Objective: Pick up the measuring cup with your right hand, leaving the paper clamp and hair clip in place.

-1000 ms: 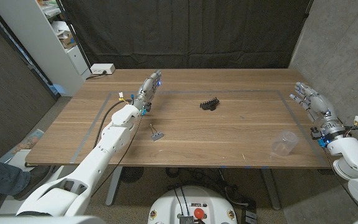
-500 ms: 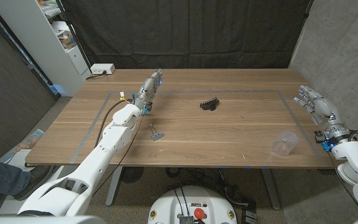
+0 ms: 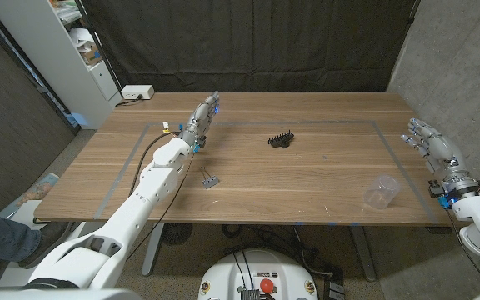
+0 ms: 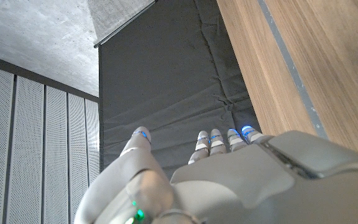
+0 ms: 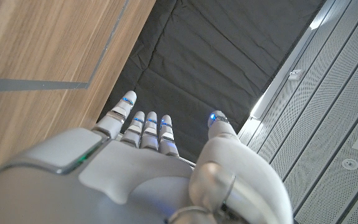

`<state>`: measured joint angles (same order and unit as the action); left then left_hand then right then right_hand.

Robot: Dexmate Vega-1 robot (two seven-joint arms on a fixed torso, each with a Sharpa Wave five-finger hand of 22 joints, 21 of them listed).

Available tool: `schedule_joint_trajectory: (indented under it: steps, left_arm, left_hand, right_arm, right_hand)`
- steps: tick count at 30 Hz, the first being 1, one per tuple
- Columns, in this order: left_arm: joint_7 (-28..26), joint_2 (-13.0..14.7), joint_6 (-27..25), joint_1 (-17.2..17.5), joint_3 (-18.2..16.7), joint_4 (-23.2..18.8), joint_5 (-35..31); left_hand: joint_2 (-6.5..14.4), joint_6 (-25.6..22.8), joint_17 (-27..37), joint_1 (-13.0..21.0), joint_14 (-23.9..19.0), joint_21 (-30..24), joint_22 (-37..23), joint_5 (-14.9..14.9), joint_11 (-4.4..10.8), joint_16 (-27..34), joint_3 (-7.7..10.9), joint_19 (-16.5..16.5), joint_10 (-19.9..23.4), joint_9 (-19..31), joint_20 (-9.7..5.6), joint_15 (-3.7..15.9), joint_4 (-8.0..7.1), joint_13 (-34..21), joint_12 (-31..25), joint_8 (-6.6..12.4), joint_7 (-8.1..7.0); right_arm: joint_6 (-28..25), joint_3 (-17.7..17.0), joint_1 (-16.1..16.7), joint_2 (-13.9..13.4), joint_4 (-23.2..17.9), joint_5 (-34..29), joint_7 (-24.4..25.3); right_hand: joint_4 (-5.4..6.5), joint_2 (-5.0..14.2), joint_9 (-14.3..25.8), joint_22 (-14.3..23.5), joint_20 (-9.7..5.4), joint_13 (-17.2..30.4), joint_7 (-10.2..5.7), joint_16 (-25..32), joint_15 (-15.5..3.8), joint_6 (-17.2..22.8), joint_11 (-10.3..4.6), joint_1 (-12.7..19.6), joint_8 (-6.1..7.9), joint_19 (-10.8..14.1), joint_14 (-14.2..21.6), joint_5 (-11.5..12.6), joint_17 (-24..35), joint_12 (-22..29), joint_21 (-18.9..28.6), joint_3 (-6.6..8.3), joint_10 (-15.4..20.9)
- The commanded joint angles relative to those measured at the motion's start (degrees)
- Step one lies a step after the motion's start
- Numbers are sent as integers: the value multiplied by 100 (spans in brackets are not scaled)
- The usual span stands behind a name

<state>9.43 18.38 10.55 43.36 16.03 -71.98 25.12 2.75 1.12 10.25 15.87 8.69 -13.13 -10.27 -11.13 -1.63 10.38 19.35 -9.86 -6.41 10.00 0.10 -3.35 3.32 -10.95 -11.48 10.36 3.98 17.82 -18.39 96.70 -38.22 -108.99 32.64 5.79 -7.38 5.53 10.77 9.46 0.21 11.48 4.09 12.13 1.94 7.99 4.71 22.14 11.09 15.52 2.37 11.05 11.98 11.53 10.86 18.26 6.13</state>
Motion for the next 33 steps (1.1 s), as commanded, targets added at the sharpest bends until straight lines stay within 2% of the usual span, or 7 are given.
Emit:
schedule_joint_trajectory:
  steps: [1,16,33]
  left_arm:
    - [8,-17,-40,-60,32,24,-62]
    - [-68,14,-137,-14,50,-140,-93]
    - [-115,-15,-179,-56,166,-204,-169]
  left_hand:
    - [33,16,10,10,74,18,-10,14,-8,32,6,-129,-29,24,42,0,43,-12,-33,33,20]
    - [38,12,10,5,86,37,-11,15,0,28,-1,-135,-34,23,54,-6,50,-12,-33,34,19]
    - [45,3,10,1,84,51,-12,15,1,30,-6,-133,-43,22,53,2,57,-12,-32,36,22]
  right_arm:
    - [15,-90,154,168,-66,-56,-9]
    - [225,-39,231,324,-17,-172,-12]
    - [559,-90,471,493,51,-252,-9]
  right_hand:
    - [-47,-29,16,29,-10,-4,-26,13,11,36,17,65,25,53,52,30,7,22,27,18,58]
    - [-100,-66,16,29,-6,-4,-47,14,0,59,-4,140,33,85,97,42,-9,29,35,31,87]
    - [-184,-161,16,28,-21,-4,-100,18,-32,161,-29,278,64,149,186,66,-34,43,44,49,152]
